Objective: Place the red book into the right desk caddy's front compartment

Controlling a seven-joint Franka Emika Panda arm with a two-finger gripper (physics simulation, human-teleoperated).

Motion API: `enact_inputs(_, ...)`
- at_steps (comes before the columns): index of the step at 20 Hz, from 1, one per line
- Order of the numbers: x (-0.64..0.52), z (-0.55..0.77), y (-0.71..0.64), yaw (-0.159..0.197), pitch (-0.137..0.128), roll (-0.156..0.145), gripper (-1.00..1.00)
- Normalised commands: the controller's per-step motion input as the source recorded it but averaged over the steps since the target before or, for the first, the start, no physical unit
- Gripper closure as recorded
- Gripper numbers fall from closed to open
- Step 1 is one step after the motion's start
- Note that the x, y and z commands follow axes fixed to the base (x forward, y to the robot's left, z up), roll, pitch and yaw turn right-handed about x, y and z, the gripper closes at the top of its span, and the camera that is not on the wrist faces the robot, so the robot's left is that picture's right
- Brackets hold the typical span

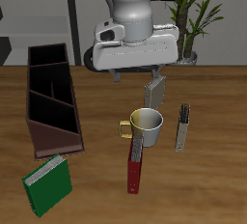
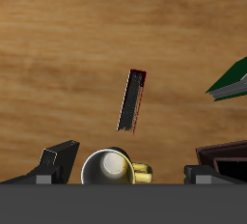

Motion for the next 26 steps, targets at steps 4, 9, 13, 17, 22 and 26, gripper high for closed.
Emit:
enact_inputs(4,0.26,-0.15,-0.05,-0.047,-0.016,-0.022,-1.0)
enact_inputs(9,0.17,-0.16,-0.05,-0.053,-0.02,-0.06,-1.0)
enact_inputs(13,0.13,-0.17,0.06,-0.017,-0.002,-0.007,-1.0)
enact_inputs(17,0.2,-0.2,0.06,-0.004,0.011,0.007,-1.0)
enact_inputs(22,0.17,-0.2,-0.01,-0.016,-0.013,-0.015,-1.0)
enact_inputs(26,0.15,-0.17,-0.07,-0.013,0.002,-0.011,-1.0)
